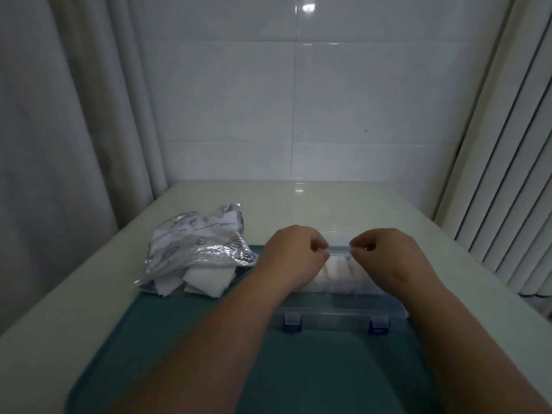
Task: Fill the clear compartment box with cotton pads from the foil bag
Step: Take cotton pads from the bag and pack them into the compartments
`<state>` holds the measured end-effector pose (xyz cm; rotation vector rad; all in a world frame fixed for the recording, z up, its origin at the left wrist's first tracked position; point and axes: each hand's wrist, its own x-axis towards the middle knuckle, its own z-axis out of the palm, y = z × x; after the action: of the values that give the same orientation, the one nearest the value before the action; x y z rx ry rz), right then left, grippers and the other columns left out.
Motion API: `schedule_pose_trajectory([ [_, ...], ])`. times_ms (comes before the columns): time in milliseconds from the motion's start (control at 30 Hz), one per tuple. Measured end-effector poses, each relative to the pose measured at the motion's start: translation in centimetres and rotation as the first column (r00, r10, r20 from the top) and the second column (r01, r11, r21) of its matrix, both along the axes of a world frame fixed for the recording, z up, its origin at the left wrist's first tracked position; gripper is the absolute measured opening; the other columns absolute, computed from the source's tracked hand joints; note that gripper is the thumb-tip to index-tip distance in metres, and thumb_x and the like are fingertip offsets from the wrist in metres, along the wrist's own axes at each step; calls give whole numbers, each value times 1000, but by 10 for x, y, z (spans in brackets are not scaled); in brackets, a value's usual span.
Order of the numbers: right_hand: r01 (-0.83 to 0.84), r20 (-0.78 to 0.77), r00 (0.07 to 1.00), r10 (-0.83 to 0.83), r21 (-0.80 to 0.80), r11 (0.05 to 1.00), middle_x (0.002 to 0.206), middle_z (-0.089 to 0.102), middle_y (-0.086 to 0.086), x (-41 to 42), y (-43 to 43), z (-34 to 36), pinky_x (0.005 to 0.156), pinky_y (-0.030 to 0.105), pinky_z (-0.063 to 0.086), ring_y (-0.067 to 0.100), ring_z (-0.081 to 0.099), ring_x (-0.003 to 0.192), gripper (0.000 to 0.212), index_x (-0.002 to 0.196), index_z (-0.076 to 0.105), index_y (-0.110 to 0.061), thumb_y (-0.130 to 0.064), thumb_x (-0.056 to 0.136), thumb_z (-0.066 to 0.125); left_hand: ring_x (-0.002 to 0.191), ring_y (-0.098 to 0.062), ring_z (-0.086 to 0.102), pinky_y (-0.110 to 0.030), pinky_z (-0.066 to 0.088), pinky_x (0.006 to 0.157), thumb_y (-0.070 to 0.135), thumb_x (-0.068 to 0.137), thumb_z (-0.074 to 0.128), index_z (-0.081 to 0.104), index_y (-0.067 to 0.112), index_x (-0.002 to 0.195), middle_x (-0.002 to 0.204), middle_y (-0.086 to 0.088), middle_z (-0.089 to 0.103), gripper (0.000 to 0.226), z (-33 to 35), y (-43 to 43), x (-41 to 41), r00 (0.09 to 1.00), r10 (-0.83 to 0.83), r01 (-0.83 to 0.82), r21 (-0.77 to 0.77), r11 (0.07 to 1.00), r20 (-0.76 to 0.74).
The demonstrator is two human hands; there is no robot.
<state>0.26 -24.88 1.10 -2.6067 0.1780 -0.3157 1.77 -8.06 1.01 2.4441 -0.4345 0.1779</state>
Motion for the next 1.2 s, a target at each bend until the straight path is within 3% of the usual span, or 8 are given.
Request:
schedule_pose_trajectory([
  [167,-123,83,989,119,40,992,119,68,-1,-7,20,3,88,20,40,7,54,92,31,122,67,-21,-29,92,61,95,-8,63,-29,52,87,33,87,64,72,28,107,103,11,70,21,0,47,-10,995,100,-98,-57,994,24],
  [300,-161,81,984,158,41,986,119,67,-2,-4,35,11,85,20,40,6,53,91,30,122,66,-22,-29,93,60,88,0,60,-21,49,80,32,88,65,72,29,104,98,14,69,18,-1,74,-12,987,153,-148,-105,983,41],
  [533,-255,28,967,254,37,966,120,67,-2,1,88,16,89,23,43,13,60,104,31,123,65,-24,-29,92,61,80,5,55,-10,39,67,21,87,63,72,31,100,87,19,62,19,0,98,-12,960,249,-229,-146,962,130],
  [700,-316,20,948,316,7,949,115,69,0,4,136,6,87,24,45,18,62,105,29,117,69,-24,-23,89,61,85,-10,56,-27,44,79,-1,76,55,68,31,84,90,14,61,36,-12,119,-16,911,384,-339,-258,904,148],
  [800,-333,-1,943,333,-48,942,112,67,1,3,148,-6,82,25,44,20,60,103,23,108,71,-25,-23,87,61,86,-16,54,-29,40,74,-3,69,55,67,28,75,86,11,60,34,-19,132,-14,890,400,-358,-210,910,217],
  [933,-356,1,933,359,-126,926,109,62,-1,2,143,-12,81,28,45,18,57,100,16,100,70,-22,-24,87,61,92,-16,51,-29,35,76,-4,62,58,61,30,71,87,12,58,35,-18,145,-8,909,284,-290,-27,957,306],
  [1067,-429,12,900,436,-152,890,110,64,-6,-1,143,-13,82,27,43,15,56,102,20,103,71,-26,-23,87,59,97,-9,48,-27,26,73,4,60,61,56,32,79,93,17,52,35,-14,155,-8,927,244,-282,104,954,284],
  [1200,-465,15,881,473,-152,872,116,66,-8,-4,147,-18,86,25,44,14,57,107,25,110,71,-31,-25,88,60,97,-9,49,-26,32,76,7,66,62,56,34,91,98,18,52,37,-15,156,-9,955,215,-252,176,952,202],
])
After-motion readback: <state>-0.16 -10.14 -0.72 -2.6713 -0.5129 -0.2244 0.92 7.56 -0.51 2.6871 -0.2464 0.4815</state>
